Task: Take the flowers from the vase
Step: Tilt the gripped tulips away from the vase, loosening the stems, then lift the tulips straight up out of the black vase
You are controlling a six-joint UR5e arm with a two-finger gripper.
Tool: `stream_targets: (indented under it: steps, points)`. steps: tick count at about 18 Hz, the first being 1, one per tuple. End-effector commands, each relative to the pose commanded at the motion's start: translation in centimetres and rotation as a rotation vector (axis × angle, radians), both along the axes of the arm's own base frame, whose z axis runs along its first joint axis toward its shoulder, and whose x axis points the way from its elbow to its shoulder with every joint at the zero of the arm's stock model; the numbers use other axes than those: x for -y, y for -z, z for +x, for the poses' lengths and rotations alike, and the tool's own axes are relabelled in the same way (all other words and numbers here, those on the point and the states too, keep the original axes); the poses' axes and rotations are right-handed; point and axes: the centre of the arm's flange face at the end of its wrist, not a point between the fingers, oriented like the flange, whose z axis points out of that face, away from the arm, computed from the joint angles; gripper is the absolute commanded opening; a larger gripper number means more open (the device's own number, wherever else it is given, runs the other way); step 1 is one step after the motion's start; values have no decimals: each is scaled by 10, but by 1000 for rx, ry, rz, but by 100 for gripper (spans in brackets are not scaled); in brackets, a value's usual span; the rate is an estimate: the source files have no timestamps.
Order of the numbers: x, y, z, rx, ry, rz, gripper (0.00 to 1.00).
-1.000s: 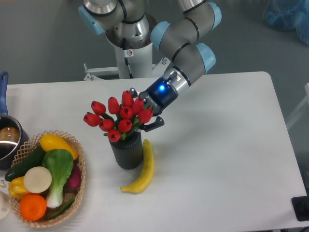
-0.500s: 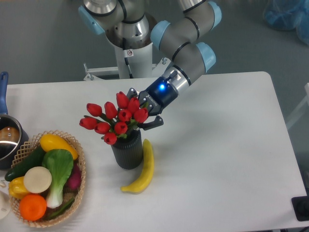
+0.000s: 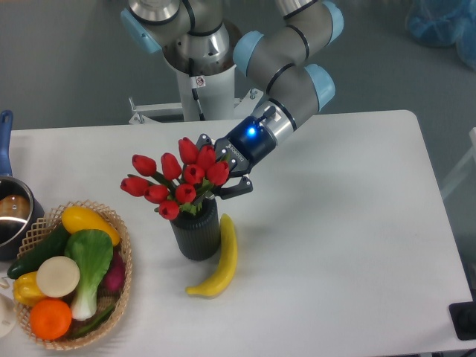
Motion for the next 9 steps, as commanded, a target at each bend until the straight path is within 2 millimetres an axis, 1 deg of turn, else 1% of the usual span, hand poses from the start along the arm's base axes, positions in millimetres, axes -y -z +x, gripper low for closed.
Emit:
stream_targets:
  steps: [2, 4, 6, 9]
  points:
    - [-1, -6, 0, 8, 0, 25, 39]
    - [0, -18, 3, 21, -4, 46, 39]
    - [-1, -26, 1, 29, -6, 51, 39]
    - [-1, -47, 2, 49, -13, 48, 39]
